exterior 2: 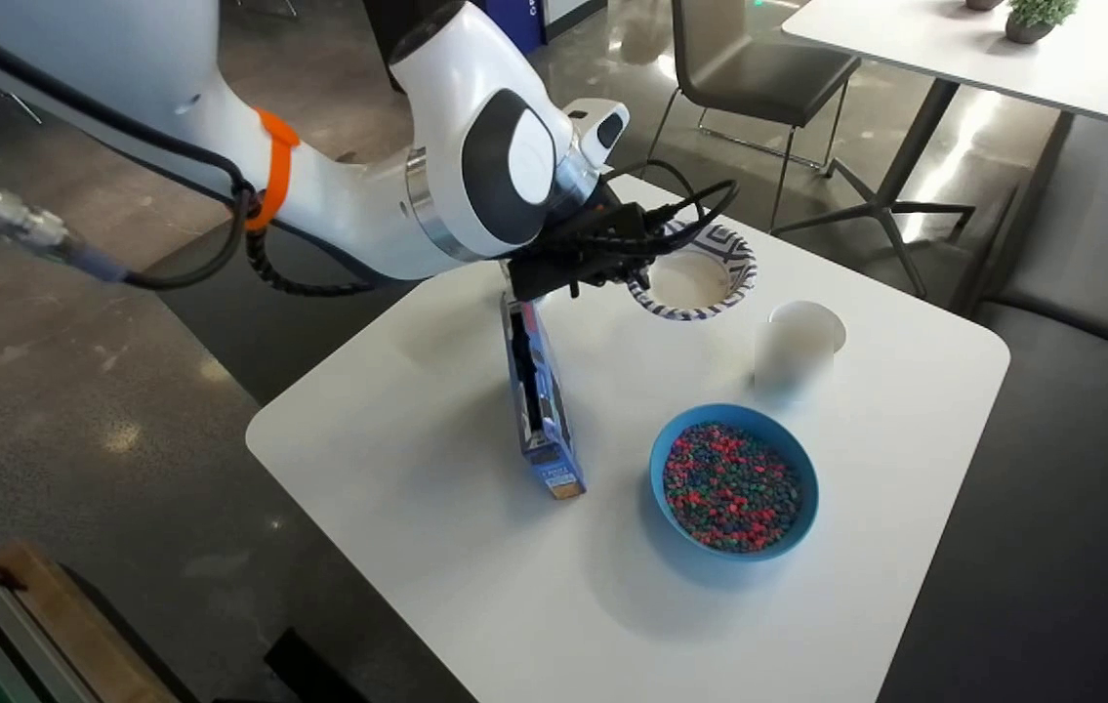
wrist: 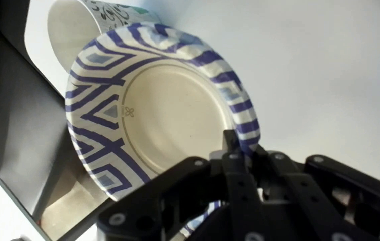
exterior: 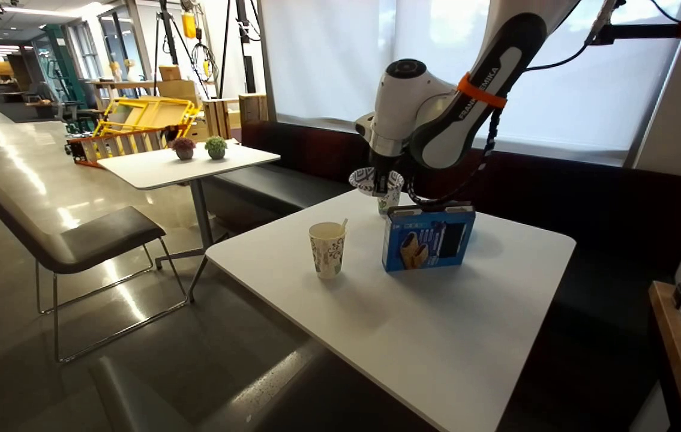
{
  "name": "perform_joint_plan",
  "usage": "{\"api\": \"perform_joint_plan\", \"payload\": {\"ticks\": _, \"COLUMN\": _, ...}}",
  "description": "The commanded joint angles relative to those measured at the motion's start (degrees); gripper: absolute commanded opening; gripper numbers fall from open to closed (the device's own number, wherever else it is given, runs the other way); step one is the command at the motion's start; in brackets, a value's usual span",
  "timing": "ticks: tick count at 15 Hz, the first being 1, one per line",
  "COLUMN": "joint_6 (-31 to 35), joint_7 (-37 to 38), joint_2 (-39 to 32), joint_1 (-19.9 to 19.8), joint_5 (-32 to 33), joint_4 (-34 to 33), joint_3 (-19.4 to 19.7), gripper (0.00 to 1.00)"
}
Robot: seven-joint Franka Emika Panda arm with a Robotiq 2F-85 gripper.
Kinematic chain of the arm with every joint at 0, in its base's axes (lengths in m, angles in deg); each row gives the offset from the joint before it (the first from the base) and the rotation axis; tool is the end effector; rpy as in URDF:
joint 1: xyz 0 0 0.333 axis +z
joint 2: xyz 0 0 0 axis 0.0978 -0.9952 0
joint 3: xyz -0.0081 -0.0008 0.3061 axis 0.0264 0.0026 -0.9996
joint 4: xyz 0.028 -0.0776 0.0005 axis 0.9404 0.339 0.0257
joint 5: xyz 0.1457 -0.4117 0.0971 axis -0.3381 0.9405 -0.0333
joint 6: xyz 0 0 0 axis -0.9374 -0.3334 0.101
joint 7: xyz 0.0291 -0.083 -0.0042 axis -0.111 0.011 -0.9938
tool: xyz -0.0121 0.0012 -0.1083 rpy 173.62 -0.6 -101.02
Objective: Remove the plate from the top of the blue bowl and place it on the table
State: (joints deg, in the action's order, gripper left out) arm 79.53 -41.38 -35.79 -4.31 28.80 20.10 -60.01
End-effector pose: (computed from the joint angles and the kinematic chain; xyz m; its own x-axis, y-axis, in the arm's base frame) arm 0.6759 -0.1326 0.1734 0.8095 0.5799 0.0924 0.4616 -0.7257 0.5102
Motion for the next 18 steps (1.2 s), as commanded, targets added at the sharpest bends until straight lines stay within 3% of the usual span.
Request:
{"api": "perform_joint_plan", "payload": {"ticks": 1, "joint_6": -0.16, "joint_7": -9.54, "joint_2": -4.23, "joint_1": -6.19, "joint_5": -1.83, "joint_4": -3.95, "joint_3": -6.48, "gripper": 0.02}}
{"api": "perform_joint_plan", "payload": {"ticks": 9, "joint_6": -4.29, "joint_7": -27.96, "joint_2": -9.62, "joint_1": -16.16, "joint_5": -8.83, "joint_4": -9.53, "joint_3": -16.33, "gripper": 0.02}}
{"api": "perform_joint_plan", "payload": {"ticks": 18, "joint_6": -8.86, "joint_7": -42.63, "joint_2": -13.25, "joint_1": -18.91, "joint_5": -15.25, "joint_4": -13.79, "joint_3": -19.10, "gripper": 0.02}}
